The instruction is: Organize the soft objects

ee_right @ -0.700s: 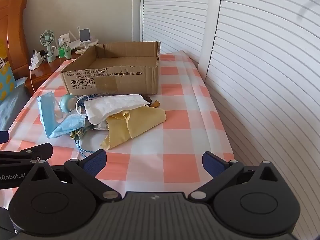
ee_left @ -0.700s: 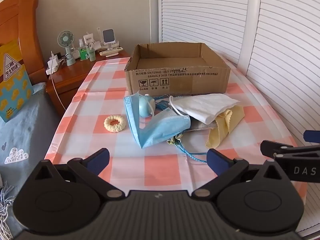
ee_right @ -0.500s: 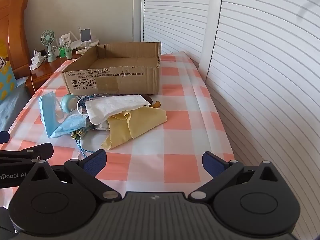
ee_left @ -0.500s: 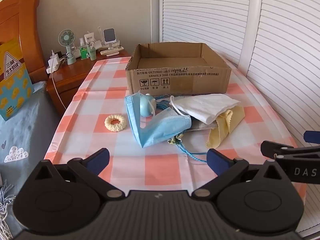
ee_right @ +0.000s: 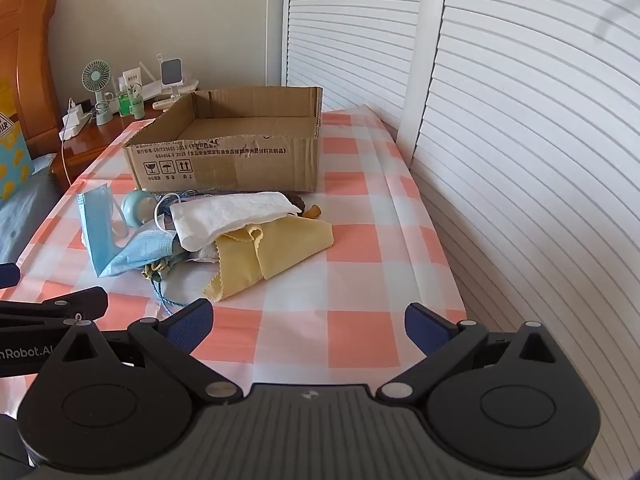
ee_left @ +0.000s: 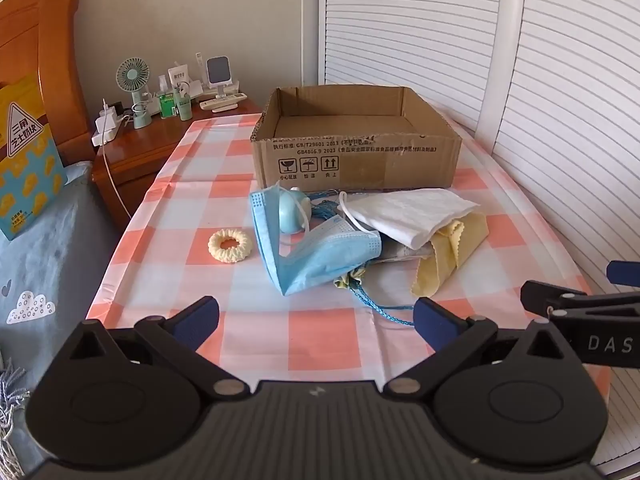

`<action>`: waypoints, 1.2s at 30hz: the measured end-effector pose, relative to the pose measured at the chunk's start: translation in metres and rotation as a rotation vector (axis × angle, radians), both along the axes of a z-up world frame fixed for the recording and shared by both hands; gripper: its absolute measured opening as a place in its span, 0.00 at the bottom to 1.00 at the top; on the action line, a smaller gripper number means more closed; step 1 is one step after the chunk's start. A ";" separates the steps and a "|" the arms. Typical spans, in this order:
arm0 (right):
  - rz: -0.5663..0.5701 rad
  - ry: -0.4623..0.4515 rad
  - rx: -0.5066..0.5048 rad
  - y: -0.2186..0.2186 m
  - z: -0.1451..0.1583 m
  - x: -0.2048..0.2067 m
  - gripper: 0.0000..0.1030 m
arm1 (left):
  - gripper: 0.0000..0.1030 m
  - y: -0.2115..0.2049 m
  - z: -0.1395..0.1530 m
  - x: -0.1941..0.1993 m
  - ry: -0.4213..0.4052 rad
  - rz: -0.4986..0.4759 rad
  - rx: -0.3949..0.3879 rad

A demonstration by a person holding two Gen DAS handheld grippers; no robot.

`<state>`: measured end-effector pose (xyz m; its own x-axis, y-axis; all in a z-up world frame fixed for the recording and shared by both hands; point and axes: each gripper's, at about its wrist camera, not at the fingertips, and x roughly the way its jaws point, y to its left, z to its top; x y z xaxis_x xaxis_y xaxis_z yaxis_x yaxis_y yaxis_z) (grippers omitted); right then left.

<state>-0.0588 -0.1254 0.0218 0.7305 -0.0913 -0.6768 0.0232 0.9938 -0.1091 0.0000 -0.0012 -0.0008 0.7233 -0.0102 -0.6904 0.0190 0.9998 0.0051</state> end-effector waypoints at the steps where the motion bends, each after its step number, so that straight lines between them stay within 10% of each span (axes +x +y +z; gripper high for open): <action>1: -0.001 0.000 0.001 0.000 0.000 0.000 1.00 | 1.00 0.000 0.000 0.000 0.000 0.001 0.000; 36: 0.001 -0.012 -0.010 0.001 0.005 -0.002 1.00 | 1.00 0.002 0.003 -0.001 -0.004 0.000 -0.006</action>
<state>-0.0604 -0.1242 0.0273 0.7387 -0.0976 -0.6669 0.0239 0.9926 -0.1188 -0.0007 0.0012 0.0026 0.7263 -0.0146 -0.6872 0.0193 0.9998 -0.0008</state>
